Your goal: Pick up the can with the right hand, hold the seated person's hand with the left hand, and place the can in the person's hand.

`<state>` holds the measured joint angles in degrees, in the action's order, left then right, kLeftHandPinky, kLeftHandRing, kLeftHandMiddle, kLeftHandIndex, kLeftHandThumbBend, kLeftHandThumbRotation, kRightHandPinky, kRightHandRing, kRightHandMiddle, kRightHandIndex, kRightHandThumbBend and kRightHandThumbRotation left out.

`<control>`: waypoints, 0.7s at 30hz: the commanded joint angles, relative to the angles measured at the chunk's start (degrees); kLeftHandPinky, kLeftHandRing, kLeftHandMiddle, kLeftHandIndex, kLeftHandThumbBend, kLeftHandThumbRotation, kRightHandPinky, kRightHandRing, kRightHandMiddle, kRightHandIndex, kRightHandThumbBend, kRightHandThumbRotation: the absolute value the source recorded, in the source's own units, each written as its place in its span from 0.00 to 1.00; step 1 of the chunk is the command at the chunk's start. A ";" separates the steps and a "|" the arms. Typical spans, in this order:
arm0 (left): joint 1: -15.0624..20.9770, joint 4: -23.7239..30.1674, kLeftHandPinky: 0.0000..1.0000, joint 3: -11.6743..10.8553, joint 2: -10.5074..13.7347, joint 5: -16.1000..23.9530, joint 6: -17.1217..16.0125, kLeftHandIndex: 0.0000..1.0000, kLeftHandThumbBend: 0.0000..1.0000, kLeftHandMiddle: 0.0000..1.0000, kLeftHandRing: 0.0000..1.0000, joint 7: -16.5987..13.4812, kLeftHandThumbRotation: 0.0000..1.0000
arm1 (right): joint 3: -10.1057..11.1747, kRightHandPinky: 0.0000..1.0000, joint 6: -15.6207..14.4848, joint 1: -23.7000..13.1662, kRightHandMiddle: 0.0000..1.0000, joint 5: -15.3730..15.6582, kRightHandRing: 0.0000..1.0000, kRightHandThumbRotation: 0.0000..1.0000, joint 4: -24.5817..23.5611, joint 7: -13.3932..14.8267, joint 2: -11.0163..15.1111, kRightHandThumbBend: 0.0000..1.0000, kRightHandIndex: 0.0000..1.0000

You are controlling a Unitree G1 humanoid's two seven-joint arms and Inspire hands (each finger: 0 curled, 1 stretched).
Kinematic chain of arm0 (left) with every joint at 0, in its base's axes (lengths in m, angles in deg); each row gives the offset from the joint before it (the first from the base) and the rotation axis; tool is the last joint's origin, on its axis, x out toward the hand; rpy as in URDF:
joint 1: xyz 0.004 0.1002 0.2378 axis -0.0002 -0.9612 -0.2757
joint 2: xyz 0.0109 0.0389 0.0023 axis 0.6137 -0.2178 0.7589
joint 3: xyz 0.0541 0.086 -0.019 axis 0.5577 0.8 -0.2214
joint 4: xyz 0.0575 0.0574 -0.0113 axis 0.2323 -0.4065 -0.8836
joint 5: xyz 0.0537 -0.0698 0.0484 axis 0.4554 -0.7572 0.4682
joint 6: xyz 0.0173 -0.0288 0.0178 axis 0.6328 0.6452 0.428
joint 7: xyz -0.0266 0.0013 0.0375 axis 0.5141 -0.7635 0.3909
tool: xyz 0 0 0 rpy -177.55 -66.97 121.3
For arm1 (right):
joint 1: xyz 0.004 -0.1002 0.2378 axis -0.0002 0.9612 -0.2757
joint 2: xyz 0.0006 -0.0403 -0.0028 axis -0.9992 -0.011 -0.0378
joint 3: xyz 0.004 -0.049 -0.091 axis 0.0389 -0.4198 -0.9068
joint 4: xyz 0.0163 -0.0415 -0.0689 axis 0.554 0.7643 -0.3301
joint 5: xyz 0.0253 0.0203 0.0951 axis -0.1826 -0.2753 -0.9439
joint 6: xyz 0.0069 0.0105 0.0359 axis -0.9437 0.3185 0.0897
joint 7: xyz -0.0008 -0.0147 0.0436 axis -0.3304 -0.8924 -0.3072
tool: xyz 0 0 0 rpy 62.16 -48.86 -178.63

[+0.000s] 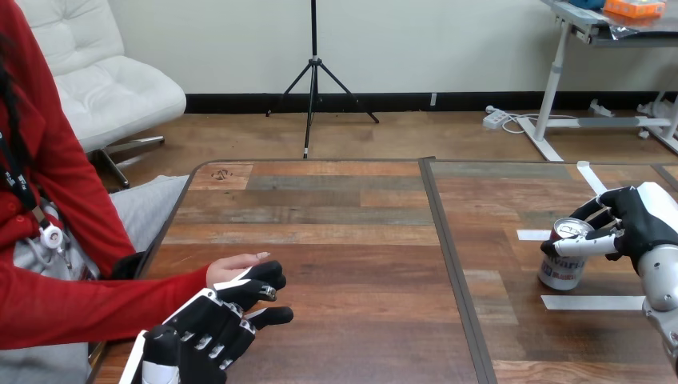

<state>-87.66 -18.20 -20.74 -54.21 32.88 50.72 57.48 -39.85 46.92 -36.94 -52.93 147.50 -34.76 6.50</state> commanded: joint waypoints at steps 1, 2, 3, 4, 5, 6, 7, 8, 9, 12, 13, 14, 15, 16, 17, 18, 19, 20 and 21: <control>6.05 -0.06 0.69 -1.80 -1.55 -0.45 -1.93 0.60 0.77 0.80 0.82 0.28 0.96 | 0.55 0.40 2.34 -3.34 0.50 -0.30 0.46 0.00 -0.64 1.38 -0.03 0.73 0.48; 6.08 -0.13 0.69 -1.84 -1.57 -0.36 -2.04 0.60 0.76 0.80 0.82 0.27 0.96 | 0.56 0.40 2.37 -3.36 0.50 -0.31 0.46 0.00 -0.69 1.37 -0.01 0.73 0.48; 6.13 -0.18 0.68 -1.86 -1.58 -0.28 -2.10 0.60 0.76 0.80 0.82 0.23 0.96 | 0.57 0.40 2.38 -3.39 0.50 -0.32 0.46 0.00 -0.70 1.35 0.01 0.72 0.49; 6.22 -0.29 0.68 -1.92 -1.57 -0.12 -2.28 0.60 0.76 0.80 0.82 0.24 0.96 | 0.57 0.40 2.46 -3.43 0.50 -0.31 0.46 0.00 -0.80 1.39 0.06 0.72 0.49; 6.27 -0.37 0.67 -1.95 -1.55 -0.02 -2.40 0.60 0.76 0.80 0.81 0.25 0.96 | 0.57 0.40 2.53 -3.46 0.50 -0.30 0.46 0.00 -0.87 1.43 0.09 0.72 0.49; 6.31 -0.42 0.67 -1.97 -1.54 0.04 -2.49 0.60 0.75 0.80 0.81 0.26 0.96 | 0.57 0.40 2.57 -3.47 0.50 -0.29 0.46 0.00 -0.90 1.45 0.12 0.71 0.49; 6.42 -0.61 0.66 -2.07 -1.53 0.37 -2.87 0.60 0.75 0.80 0.81 0.25 0.96 | 0.59 0.40 2.76 -3.48 0.50 -0.29 0.46 0.00 -1.03 1.54 0.17 0.71 0.49; 6.50 -0.75 0.66 -2.13 -1.52 0.60 -3.15 0.60 0.75 0.80 0.81 0.24 0.96 | 0.60 0.40 2.90 -3.49 0.50 -0.30 0.46 0.00 -1.09 1.60 0.20 0.71 0.49; 6.56 -0.85 0.65 -2.16 -1.51 0.75 -3.35 0.60 0.75 0.80 0.81 0.22 0.96 | 0.61 0.41 2.99 -3.49 0.50 -0.30 0.46 0.00 -1.13 1.64 0.22 0.71 0.49; 6.85 -1.27 0.65 -2.52 -1.43 2.26 -4.51 0.60 0.75 0.79 0.82 -0.18 0.95 | 0.78 0.40 3.46 -3.51 0.50 -0.45 0.46 0.00 -1.38 1.78 0.30 0.72 0.49; 7.15 -1.58 0.65 -2.88 -1.34 3.66 -5.51 0.60 0.75 0.79 0.82 -0.52 0.95 | 0.94 0.40 3.68 -3.52 0.50 -0.62 0.46 0.00 -1.53 1.77 0.33 0.72 0.49; 7.37 -1.81 0.64 -3.13 -1.29 4.61 -6.21 0.60 0.75 0.79 0.82 -0.75 0.95 | 1.05 0.41 3.81 -3.53 0.50 -0.73 0.46 0.00 -1.61 1.75 0.34 0.72 0.49; 7.50 -1.98 0.64 -3.27 -1.25 5.28 -6.72 0.60 0.74 0.79 0.82 -0.93 0.95 | 1.12 0.41 3.92 -3.53 0.50 -0.81 0.46 0.00 -1.67 1.74 0.36 0.72 0.49; 7.93 -2.33 0.64 -3.90 -1.18 7.28 -7.99 0.60 0.74 0.79 0.82 -1.61 0.95 | 1.24 0.41 4.20 -3.54 0.50 -0.93 0.46 0.00 -1.83 1.77 0.42 0.72 0.49; 8.22 -2.57 0.63 -4.30 -1.14 8.58 -8.82 0.60 0.74 0.79 0.81 -2.11 0.95 | 1.30 0.41 4.39 -3.54 0.50 -1.00 0.46 0.00 -1.93 1.80 0.45 0.72 0.49; 8.42 -2.78 0.63 -4.55 -1.10 9.51 -9.45 0.60 0.74 0.79 0.81 -2.51 0.95 | 1.34 0.41 4.53 -3.54 0.50 -1.05 0.46 0.00 -1.99 1.82 0.48 0.72 0.49; 8.72 -2.81 0.62 -5.38 -1.16 11.84 -10.34 0.60 0.74 0.79 0.81 -3.74 0.96 | 1.34 0.41 4.66 -3.60 0.50 -1.06 0.46 0.00 -2.16 1.81 0.57 0.72 0.49; 8.88 -2.82 0.61 -5.89 -1.20 13.34 -10.87 0.60 0.75 0.78 0.80 -4.61 0.95 | 1.33 0.42 4.72 -3.64 0.50 -1.05 0.46 0.00 -2.26 1.79 0.63 0.72 0.49; 9.01 -2.87 0.60 -6.20 -1.22 14.41 -11.29 0.60 0.76 0.77 0.79 -5.28 0.95 | 1.32 0.42 4.77 -3.67 0.50 -1.04 0.46 0.00 -2.32 1.78 0.67 0.72 0.49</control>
<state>-85.97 -20.73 -24.06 -53.66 41.73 43.70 55.02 -39.84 49.27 -36.93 -53.04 147.50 -34.72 6.50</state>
